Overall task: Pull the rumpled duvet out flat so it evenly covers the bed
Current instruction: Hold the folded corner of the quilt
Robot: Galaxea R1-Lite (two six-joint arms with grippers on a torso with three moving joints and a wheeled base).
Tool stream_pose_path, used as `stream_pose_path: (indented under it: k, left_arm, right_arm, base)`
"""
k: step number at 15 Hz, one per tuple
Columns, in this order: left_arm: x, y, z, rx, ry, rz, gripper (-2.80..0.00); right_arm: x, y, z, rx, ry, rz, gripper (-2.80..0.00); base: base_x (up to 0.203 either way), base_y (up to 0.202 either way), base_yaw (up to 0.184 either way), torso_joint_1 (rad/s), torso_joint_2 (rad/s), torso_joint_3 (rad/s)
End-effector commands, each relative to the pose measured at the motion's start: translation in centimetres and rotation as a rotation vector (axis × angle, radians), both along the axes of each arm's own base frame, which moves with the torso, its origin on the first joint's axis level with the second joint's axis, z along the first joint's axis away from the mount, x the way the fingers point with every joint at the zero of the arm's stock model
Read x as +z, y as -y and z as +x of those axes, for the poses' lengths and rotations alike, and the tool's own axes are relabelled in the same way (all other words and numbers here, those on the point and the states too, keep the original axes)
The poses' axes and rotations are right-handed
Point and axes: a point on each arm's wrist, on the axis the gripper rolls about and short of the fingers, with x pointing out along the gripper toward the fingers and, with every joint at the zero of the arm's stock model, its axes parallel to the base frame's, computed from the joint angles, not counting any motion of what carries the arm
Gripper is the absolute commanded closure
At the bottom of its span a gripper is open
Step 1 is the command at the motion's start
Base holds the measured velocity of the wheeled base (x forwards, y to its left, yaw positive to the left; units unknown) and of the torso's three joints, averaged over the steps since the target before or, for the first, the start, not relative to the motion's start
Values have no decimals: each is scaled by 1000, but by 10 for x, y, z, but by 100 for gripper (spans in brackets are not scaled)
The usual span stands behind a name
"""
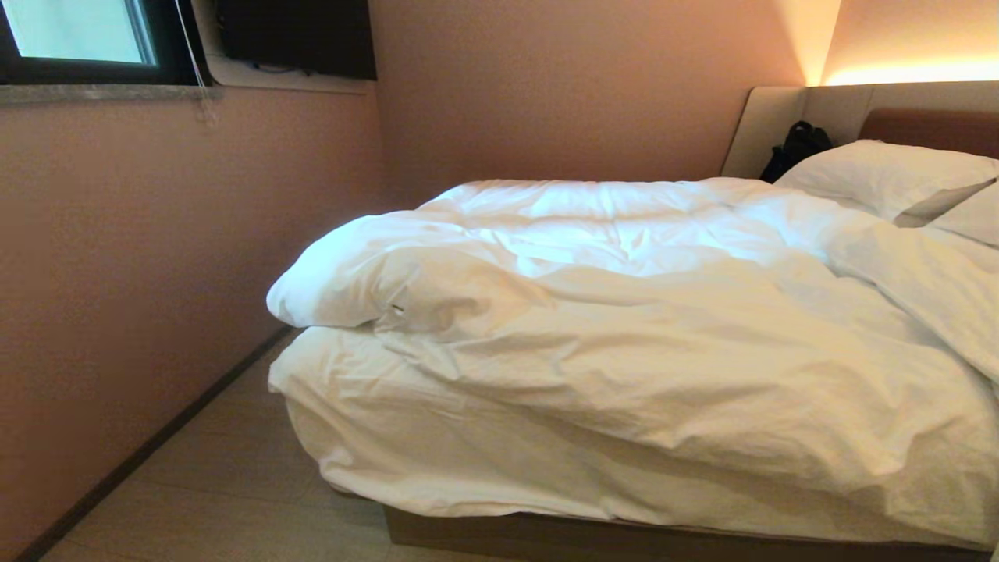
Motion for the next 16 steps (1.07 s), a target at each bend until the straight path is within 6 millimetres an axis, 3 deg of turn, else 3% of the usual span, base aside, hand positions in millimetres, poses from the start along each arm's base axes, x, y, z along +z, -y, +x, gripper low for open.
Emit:
stream_pose_path:
  k: [1, 16]
  left_arm:
    - [0, 0, 0, 0, 0, 0, 0]
    - [0, 0, 0, 0, 0, 0, 0]
  right_arm:
    - [0, 0, 0, 1, -2, 0, 0]
    - [0, 0, 0, 1, -2, 0, 0]
  base:
    - [0, 194, -1, 2, 2, -2]
    - [0, 196, 0, 1, 3, 3]
